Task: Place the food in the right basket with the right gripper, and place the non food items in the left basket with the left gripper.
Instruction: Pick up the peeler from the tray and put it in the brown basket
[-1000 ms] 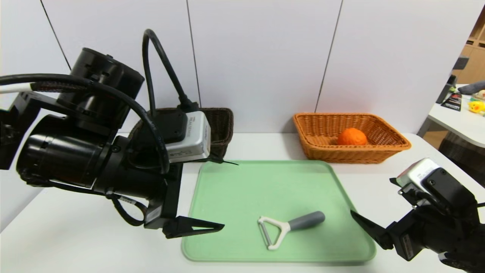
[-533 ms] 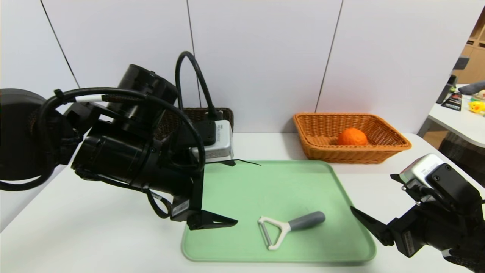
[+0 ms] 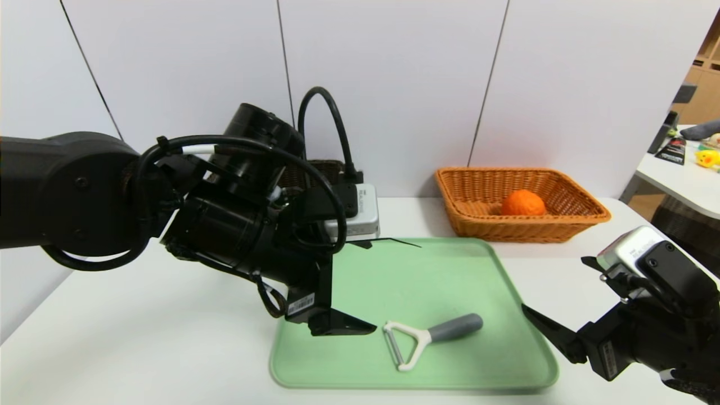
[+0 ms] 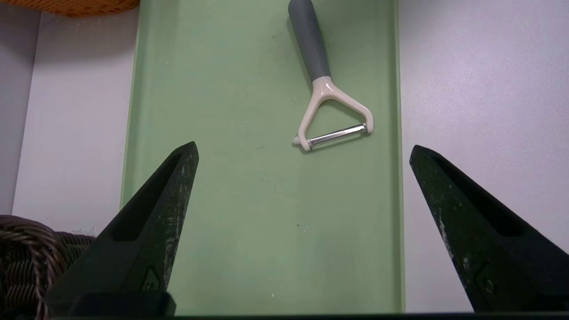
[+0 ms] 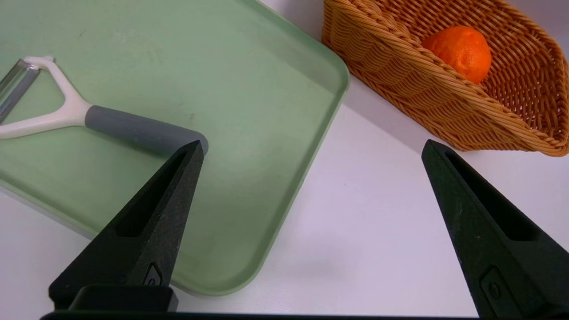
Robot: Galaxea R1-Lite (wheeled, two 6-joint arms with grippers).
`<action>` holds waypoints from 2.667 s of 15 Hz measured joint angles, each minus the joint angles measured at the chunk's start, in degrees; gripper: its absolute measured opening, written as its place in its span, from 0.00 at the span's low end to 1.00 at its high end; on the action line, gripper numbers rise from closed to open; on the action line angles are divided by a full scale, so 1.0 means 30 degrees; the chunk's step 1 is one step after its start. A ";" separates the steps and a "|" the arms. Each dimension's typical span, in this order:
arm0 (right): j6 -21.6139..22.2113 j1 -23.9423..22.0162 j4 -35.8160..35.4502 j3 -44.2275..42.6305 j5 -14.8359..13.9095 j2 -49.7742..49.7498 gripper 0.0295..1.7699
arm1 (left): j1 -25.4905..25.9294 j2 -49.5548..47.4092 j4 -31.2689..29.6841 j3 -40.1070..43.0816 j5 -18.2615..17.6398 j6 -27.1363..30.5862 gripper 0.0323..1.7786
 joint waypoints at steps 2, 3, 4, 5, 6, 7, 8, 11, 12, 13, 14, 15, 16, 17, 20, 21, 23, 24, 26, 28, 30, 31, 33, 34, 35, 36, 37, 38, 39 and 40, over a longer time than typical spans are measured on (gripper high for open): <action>0.0000 0.0000 0.0000 -0.0045 0.0016 0.0000 0.96 | -0.0260 0.0439 0.0004 -0.0394 0.0061 0.0004 0.95; 0.0000 0.0000 0.0000 -0.0065 0.0016 -0.0004 0.96 | -0.0398 0.0662 0.0000 -0.0597 0.0069 0.0000 0.95; 0.0008 0.0000 -0.0008 -0.0093 0.0024 -0.0012 0.96 | -0.0508 0.0890 -0.0008 -0.0768 0.0073 -0.0016 0.95; 0.0008 0.0000 -0.0008 -0.0102 0.0024 -0.0012 0.96 | -0.0691 0.1158 -0.0126 -0.0943 0.0081 -0.0126 0.95; 0.0008 0.0000 -0.0008 -0.0102 0.0024 -0.0020 0.96 | -0.0829 0.1443 -0.0532 -0.1044 0.0081 -0.0264 0.95; 0.0024 0.0000 -0.0008 -0.0102 0.0016 -0.0037 0.96 | -0.0955 0.1735 -0.1085 -0.1117 0.0081 -0.0431 0.95; 0.0033 0.0000 -0.0008 -0.0102 0.0024 -0.0041 0.96 | -0.1065 0.2048 -0.1589 -0.1146 0.0098 -0.0634 0.95; 0.0037 -0.0016 -0.0008 -0.0110 0.0024 -0.0057 0.96 | -0.1589 0.2877 -0.1780 -0.1386 0.0175 -0.0890 0.95; 0.0061 -0.0016 -0.0016 -0.0146 0.0008 -0.0085 0.96 | -0.1727 0.3161 -0.1808 -0.1479 0.0354 -0.1000 0.95; 0.0061 -0.0016 0.0000 -0.0158 0.0024 -0.0114 0.96 | -0.1829 0.3454 -0.1857 -0.1552 0.0557 -0.1117 0.95; 0.0073 -0.0016 -0.0008 -0.0175 0.0016 -0.0138 0.96 | -0.1885 0.3710 -0.2020 -0.1597 0.0630 -0.1231 0.95; 0.0073 -0.0016 -0.0008 -0.0183 0.0016 -0.0158 0.96 | -0.1959 0.3942 -0.2129 -0.1597 0.0650 -0.1313 0.95; 0.0069 -0.0016 -0.0008 -0.0183 0.0024 -0.0175 0.96 | -0.1995 0.4169 -0.2186 -0.1605 0.0666 -0.1341 0.95; 0.0045 -0.0016 -0.0008 -0.0195 0.0024 -0.0211 0.96 | -0.2016 0.4393 -0.2194 -0.1605 0.0687 -0.1365 0.95; 0.0037 -0.0020 -0.0008 -0.0313 0.0028 -0.0289 0.96 | -0.2263 0.4933 -0.2247 -0.1613 0.0703 -0.1414 0.95; 0.0033 -0.0028 -0.0008 -0.0370 0.0024 -0.0305 0.96 | -0.2337 0.5116 -0.2426 -0.1613 0.0707 -0.1512 0.95; 0.0037 -0.0028 -0.0008 -0.0435 0.0028 -0.0321 0.96 | -0.2572 0.5514 -0.3206 -0.1634 0.0780 -0.2064 0.95; 0.0033 -0.0028 0.0000 -0.0443 0.0028 -0.0333 0.96 | -0.2747 0.5697 -0.3446 -0.1634 0.0979 -0.2434 0.95; 0.0033 -0.0028 -0.0008 -0.0435 0.0028 -0.0349 0.96 | -0.3023 0.6018 -0.3556 -0.1634 0.1182 -0.2670 0.95; 0.0000 -0.0028 -0.0008 -0.0435 0.0037 -0.0349 0.96 | -0.3125 0.6282 -0.3564 -0.1642 0.1199 -0.2690 0.95; 0.0000 -0.0028 0.0008 -0.0443 0.0037 -0.0398 0.96 | -0.3308 0.6542 -0.3580 -0.1772 0.1203 -0.2710 0.95; -0.0012 -0.0028 0.0016 -0.0451 0.0037 -0.0459 0.96 | -0.3373 0.6680 -0.3572 -0.1837 0.1227 -0.2763 0.95; -0.0004 -0.0028 0.0016 -0.0467 0.0028 -0.0532 0.96 | -0.3482 0.6957 -0.3572 -0.2011 0.1239 -0.2792 0.95; -0.0020 -0.0028 0.0016 -0.0471 0.0028 -0.0581 0.96 | -0.3495 0.7091 -0.3572 -0.2137 0.1276 -0.2792 0.95; -0.0049 -0.0028 0.0008 -0.0479 0.0037 -0.0646 0.96 | -0.3519 0.7229 -0.3572 -0.2304 0.1349 -0.2800 0.95; -0.0102 -0.0028 0.0016 -0.0479 0.0045 -0.0707 0.96 | -0.3531 0.7331 -0.3580 -0.2462 0.1459 -0.2885 0.95; -0.0138 -0.0028 0.0016 -0.0479 0.0053 -0.0748 0.96 | -0.3531 0.7412 -0.3572 -0.2605 0.1512 -0.3056 0.95; -0.0175 -0.0028 0.0016 -0.0479 0.0057 -0.0801 0.96 | -0.3527 0.7489 -0.3572 -0.2747 0.1548 -0.3141 0.95; -0.0211 -0.0028 0.0016 -0.0479 0.0057 -0.0849 0.96 | -0.3527 0.7562 -0.3564 -0.2873 0.1625 -0.3170 0.95; -0.0215 -0.0020 0.0016 -0.0479 0.0065 -0.0922 0.96 | -0.3511 0.7615 -0.3556 -0.2954 0.1788 -0.3186 0.95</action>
